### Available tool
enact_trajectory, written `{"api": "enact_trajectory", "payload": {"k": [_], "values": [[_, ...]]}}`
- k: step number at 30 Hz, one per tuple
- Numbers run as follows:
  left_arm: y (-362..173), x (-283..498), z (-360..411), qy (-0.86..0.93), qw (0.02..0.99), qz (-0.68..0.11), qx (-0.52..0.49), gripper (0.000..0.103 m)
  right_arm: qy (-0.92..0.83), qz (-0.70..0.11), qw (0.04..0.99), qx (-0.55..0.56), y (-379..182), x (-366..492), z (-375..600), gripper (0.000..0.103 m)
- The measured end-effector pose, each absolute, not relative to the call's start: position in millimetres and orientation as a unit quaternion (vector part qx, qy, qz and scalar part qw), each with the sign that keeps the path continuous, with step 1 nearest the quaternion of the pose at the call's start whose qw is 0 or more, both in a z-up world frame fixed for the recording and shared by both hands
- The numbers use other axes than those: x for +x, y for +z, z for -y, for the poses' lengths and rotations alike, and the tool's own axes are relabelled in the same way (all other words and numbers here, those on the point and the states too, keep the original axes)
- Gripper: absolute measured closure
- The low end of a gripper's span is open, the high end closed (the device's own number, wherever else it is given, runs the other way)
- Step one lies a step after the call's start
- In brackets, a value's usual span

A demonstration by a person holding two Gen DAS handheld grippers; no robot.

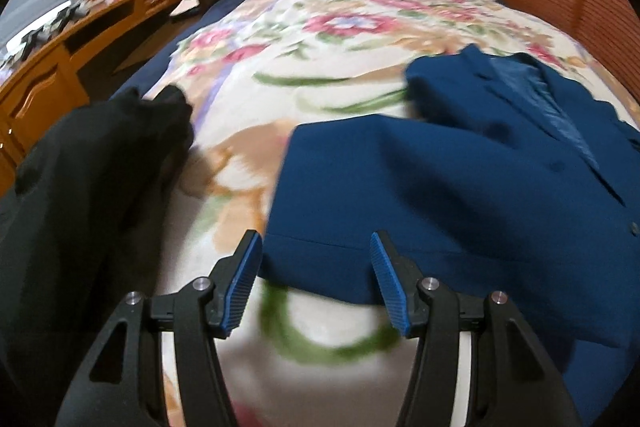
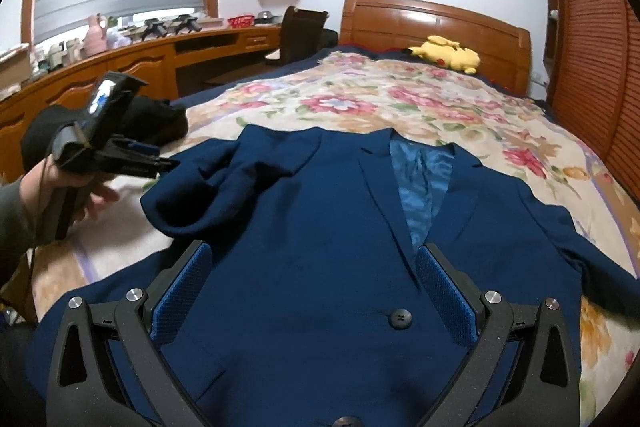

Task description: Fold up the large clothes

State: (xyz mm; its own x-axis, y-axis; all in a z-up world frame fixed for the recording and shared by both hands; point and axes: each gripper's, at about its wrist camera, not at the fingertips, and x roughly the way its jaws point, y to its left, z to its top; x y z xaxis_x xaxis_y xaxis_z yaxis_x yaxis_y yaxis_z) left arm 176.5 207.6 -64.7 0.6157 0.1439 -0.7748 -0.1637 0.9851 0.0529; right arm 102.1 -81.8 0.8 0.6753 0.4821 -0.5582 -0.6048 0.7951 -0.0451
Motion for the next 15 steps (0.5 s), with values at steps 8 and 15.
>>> {"api": "enact_trajectory", "payload": {"k": [8,15], "values": [[-86,187,-224,0.095,0.884,-0.456,-0.038,0.048,0.307,-0.275,0.903,-0.124,-3,102,76,0.000],[-92,191,-226,0.091,0.879,-0.465,-0.048,0.048,0.309,-0.279,0.900,-0.129,-6,102,73,0.000]]}}
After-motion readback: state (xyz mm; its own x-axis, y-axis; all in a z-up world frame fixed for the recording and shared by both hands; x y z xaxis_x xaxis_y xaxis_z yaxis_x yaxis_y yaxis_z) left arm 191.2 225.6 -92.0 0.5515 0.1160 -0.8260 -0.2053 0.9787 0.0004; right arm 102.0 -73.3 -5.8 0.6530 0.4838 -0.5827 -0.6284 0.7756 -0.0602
